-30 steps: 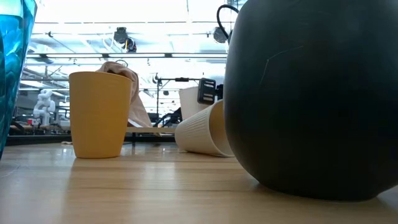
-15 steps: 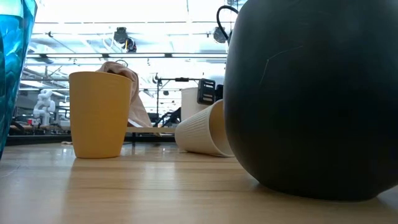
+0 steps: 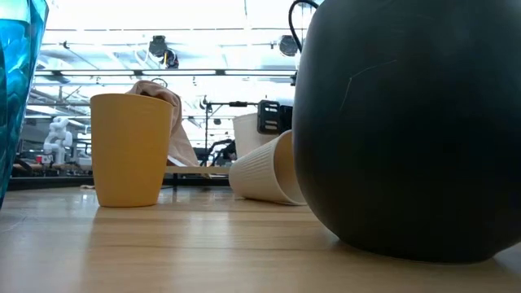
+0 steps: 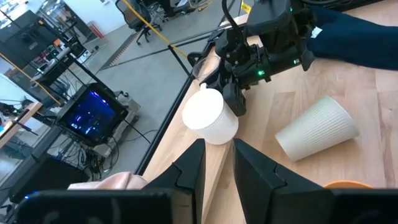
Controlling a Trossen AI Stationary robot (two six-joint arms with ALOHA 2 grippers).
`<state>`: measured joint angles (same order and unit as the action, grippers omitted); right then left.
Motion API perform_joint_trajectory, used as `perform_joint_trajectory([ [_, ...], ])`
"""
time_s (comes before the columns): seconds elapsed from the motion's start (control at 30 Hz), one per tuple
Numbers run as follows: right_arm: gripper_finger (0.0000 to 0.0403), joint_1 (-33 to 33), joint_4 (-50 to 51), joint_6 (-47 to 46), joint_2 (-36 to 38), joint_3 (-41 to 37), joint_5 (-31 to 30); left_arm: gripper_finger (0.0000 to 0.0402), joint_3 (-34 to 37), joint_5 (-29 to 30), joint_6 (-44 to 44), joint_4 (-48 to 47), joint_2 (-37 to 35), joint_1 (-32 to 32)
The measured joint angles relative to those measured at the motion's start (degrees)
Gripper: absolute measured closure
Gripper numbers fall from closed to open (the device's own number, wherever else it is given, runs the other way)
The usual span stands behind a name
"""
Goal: Stack small to large cups/mugs on shelf
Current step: Put the white mug on the shelf
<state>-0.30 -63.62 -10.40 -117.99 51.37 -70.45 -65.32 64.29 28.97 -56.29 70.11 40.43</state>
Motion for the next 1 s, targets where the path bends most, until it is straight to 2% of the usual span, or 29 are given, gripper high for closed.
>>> perform_joint_trajectory([
  [0.47,0.0275,-0.2,0.44,2.55,0.0,0.0,-0.03,0.0321,0.0,-2.79,0.72,-0.01,0.0,0.0],
  [1.0,0.0198,0.11,0.48,5.84,0.0,0.0,-2.43,0.0321,0.0,-2.8,0.91,-0.04,0.0,0.01],
])
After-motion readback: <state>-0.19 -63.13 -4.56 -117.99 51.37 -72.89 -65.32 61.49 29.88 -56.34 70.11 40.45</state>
